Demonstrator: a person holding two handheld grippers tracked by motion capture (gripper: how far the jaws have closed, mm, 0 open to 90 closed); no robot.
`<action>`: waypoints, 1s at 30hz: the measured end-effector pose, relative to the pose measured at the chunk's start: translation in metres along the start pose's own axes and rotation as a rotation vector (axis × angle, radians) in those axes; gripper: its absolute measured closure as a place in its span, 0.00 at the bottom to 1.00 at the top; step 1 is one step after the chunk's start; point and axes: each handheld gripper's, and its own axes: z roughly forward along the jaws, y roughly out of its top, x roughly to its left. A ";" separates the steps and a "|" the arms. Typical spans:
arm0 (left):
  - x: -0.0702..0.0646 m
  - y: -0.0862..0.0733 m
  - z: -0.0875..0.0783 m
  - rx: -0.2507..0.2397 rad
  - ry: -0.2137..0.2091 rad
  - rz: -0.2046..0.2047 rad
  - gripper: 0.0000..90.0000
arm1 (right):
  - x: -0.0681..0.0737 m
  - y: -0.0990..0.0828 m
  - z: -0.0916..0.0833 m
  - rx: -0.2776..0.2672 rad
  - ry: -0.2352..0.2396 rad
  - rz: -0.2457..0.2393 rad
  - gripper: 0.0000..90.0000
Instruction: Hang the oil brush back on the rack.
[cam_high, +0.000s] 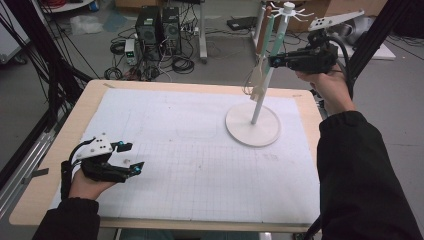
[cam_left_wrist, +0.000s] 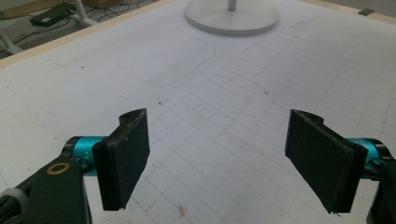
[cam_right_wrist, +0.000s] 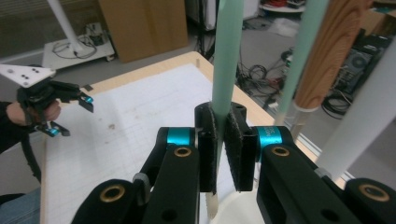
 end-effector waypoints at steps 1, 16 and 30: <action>0.000 0.000 0.000 -0.004 -0.001 -0.002 0.25 | -0.001 0.002 -0.001 -0.001 -0.005 0.004 0.93; 0.002 -0.001 0.000 -0.003 0.004 0.000 0.25 | -0.013 0.020 -0.008 0.009 -0.044 0.045 0.93; 0.002 -0.001 0.000 0.002 -0.004 0.005 0.25 | -0.020 0.015 -0.004 0.011 -0.057 0.076 0.93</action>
